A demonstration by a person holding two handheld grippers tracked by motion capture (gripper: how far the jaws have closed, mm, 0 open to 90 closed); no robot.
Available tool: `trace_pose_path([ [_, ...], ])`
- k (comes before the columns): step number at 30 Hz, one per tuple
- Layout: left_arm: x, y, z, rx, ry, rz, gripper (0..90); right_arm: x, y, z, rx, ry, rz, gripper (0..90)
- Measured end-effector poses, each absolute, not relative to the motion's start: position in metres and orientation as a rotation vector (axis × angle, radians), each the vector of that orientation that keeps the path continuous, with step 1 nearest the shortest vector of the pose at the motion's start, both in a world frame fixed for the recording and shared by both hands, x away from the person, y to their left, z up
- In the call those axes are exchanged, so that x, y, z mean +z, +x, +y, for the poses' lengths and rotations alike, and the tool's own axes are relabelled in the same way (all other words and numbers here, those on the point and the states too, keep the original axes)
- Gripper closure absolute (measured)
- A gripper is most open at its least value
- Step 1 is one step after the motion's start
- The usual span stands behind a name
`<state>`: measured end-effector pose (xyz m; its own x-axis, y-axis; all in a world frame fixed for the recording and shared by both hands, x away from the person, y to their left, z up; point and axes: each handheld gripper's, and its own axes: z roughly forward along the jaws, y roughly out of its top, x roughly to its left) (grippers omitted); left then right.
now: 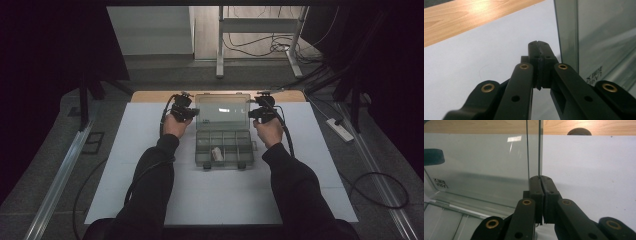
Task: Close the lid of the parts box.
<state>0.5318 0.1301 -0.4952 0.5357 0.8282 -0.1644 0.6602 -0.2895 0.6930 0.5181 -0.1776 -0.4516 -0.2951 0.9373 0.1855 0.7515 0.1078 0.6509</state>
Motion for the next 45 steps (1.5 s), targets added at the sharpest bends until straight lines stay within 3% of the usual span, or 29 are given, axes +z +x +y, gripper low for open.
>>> trace_pose_path([
  [18,-0.488,0.511,0.135,0.247,1.996,1.104,89.6,-0.441,0.49,-0.203,1.099,1.484,2.332,89.5],
  [45,-0.468,0.458,0.142,0.205,2.042,0.925,89.5,-0.419,0.429,-0.194,1.08,1.164,2.511,88.4],
])
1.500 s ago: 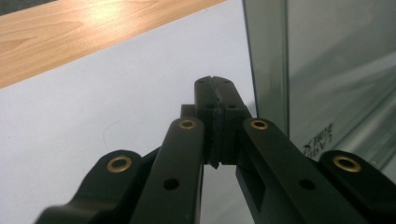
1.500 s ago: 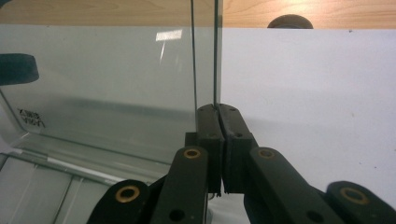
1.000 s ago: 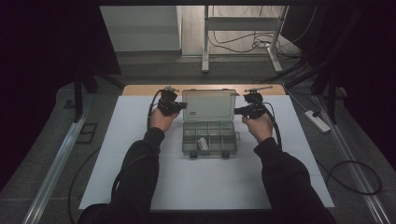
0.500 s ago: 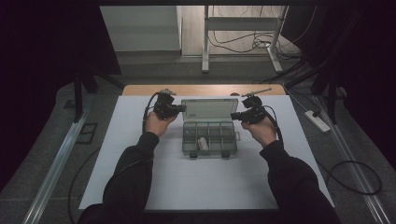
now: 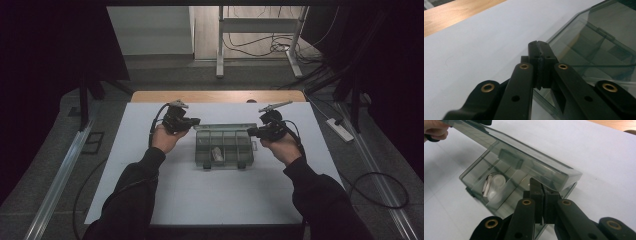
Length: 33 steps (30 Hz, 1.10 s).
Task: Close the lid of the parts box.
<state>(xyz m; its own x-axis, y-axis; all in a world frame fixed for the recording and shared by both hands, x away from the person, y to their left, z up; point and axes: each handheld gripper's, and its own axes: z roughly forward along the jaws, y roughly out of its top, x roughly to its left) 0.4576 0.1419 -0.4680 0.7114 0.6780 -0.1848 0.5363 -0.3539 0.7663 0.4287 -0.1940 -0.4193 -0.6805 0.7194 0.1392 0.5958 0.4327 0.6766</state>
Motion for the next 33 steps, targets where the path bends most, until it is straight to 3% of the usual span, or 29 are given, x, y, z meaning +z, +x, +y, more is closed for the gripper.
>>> trace_pose_path([
  [16,-0.455,0.416,0.143,0.208,2.054,0.896,89.5,-0.423,0.394,-0.201,1.042,1.078,2.58,89.6],
  [33,-0.457,0.374,0.144,0.176,2.072,0.899,89.5,-0.439,0.383,-0.202,0.972,1.059,2.645,89.7],
])
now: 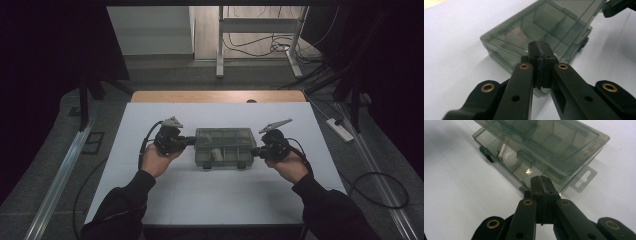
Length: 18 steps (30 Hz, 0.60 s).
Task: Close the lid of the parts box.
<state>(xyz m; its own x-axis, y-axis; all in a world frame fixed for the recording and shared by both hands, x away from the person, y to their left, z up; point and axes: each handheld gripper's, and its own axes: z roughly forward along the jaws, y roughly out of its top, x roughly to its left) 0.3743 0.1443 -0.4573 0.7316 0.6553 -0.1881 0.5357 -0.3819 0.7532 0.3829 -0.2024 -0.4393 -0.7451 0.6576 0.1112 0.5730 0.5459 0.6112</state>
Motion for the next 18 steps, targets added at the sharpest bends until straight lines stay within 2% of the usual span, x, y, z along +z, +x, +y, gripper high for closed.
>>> trace_pose_path([
  [18,-0.477,0.359,0.132,0.123,2.151,0.916,89.5,-0.448,0.375,-0.199,0.911,1.007,2.698,89.7],
])
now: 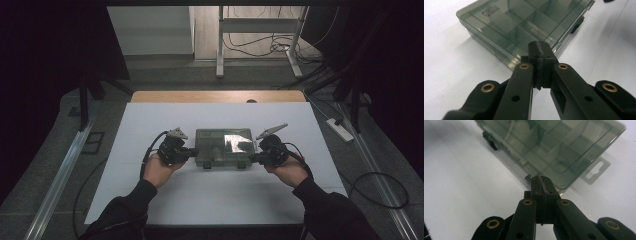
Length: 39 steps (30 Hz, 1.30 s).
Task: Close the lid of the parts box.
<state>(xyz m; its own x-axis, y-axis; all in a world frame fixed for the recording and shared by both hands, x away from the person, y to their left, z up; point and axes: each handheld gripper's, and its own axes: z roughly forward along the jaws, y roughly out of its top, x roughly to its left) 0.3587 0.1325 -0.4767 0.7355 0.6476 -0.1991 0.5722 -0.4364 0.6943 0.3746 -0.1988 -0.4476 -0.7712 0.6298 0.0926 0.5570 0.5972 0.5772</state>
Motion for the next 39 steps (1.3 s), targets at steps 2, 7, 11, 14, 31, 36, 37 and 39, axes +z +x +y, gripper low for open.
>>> trace_pose_path([
  [2,-0.479,0.359,0.132,0.127,2.162,0.926,89.5,-0.447,0.377,-0.199,0.919,1.008,2.678,89.7],
  [7,-0.486,0.359,0.128,0.131,2.198,0.932,89.5,-0.455,0.387,-0.198,0.895,1.014,2.655,89.7],
  [11,-0.486,0.358,0.125,0.153,2.208,0.934,89.5,-0.46,0.391,-0.197,0.893,1.017,2.649,89.7],
  [14,-0.489,0.356,0.121,0.182,2.241,0.935,89.5,-0.464,0.392,-0.196,0.877,1.017,2.652,89.7],
  [31,-0.488,0.356,0.121,0.164,2.228,0.953,88.0,-0.465,0.39,-0.195,0.852,1.0,2.65,88.2],
  [36,-0.485,0.357,0.121,0.184,2.243,0.951,83.5,-0.464,0.389,-0.194,0.852,0.97,2.647,82.7],
  [37,-0.485,0.357,0.121,0.183,2.241,0.95,82.9,-0.463,0.388,-0.194,0.855,0.968,2.643,81.9],
  [39,-0.484,0.356,0.121,0.185,2.241,0.948,81.5,-0.462,0.388,-0.195,0.864,0.965,2.636,79.9],
])
